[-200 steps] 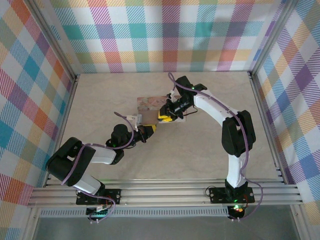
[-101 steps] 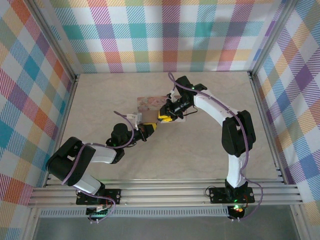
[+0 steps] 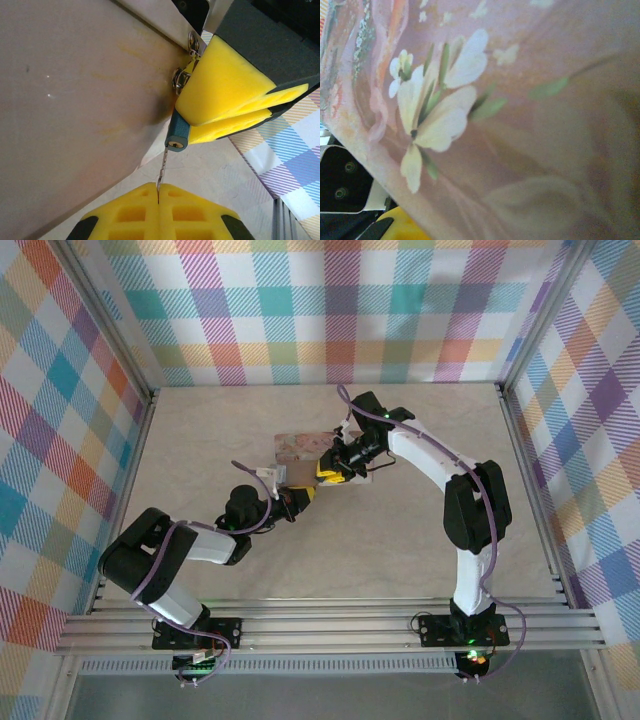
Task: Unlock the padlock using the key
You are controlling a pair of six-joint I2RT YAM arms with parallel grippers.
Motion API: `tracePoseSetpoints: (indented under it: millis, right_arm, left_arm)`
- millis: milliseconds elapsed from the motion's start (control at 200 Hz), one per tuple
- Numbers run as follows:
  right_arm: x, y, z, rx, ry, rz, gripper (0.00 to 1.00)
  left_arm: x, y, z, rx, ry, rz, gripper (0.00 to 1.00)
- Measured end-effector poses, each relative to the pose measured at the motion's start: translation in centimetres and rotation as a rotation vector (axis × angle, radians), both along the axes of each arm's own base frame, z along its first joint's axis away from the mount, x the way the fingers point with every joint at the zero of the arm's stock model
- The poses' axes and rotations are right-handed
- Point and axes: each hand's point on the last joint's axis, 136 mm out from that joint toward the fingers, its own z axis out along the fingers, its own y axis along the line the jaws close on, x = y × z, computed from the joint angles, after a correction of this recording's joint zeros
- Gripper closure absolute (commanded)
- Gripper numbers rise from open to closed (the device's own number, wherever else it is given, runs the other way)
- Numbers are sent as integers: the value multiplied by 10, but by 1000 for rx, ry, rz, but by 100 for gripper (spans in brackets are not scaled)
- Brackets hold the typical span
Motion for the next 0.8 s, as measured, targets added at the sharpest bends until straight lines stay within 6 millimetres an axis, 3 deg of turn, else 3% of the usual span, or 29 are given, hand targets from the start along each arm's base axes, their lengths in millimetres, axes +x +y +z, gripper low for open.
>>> tracePoseSetpoints:
  millis: [800]
  right_arm:
    - [0, -1, 1, 2, 3, -1, 100]
  left_arm:
    - [-2, -1, 4, -11, -11, -10, 100]
